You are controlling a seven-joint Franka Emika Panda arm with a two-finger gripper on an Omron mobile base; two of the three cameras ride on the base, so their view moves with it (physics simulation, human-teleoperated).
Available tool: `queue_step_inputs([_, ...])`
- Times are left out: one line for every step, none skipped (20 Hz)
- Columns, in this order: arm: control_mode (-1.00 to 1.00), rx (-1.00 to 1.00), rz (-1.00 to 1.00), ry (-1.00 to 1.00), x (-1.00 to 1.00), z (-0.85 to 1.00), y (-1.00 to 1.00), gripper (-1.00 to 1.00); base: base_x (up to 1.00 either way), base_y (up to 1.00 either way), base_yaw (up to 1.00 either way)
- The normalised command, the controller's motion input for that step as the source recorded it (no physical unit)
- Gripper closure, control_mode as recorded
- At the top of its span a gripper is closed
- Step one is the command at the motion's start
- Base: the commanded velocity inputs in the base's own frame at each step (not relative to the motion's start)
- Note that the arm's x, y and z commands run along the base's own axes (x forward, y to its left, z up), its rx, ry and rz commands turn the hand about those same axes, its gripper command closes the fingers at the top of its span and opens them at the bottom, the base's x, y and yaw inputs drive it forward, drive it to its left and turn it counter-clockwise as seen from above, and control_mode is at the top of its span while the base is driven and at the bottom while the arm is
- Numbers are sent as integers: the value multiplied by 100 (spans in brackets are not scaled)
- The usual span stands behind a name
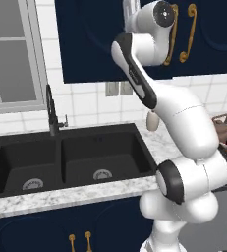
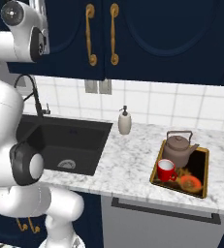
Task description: Pick the kettle from the counter and place it on the tray. Then pick the mug from the cabinet and place it on the tray. Then close the cabinet doors.
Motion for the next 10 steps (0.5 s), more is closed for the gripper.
queue_step_inputs([-100,0,0,12,96,-89,0,100,0,0,0])
queue_step_inputs([-100,0,0,5,100,-100,0,100,0,0,0])
queue_step_inputs([-100,0,0,4,100,-100,-4,100,0,0,0])
queue_step_inputs([-100,0,0,1,100,-100,-5,100,0,0,0])
queue_step_inputs([-100,0,0,0,100,-100,-9,100,0,0,0])
queue_step_inputs([-100,0,0,0,100,-100,-11,100,0,0,0])
queue_step_inputs([-100,0,0,0,100,-100,-11,100,0,0,0])
queue_step_inputs([-100,0,0,0,100,-100,-13,100,0,0,0])
queue_step_inputs([-100,0,0,0,100,-100,-12,100,0,0,0])
queue_step_inputs([-100,0,0,0,100,-100,-12,100,0,0,0])
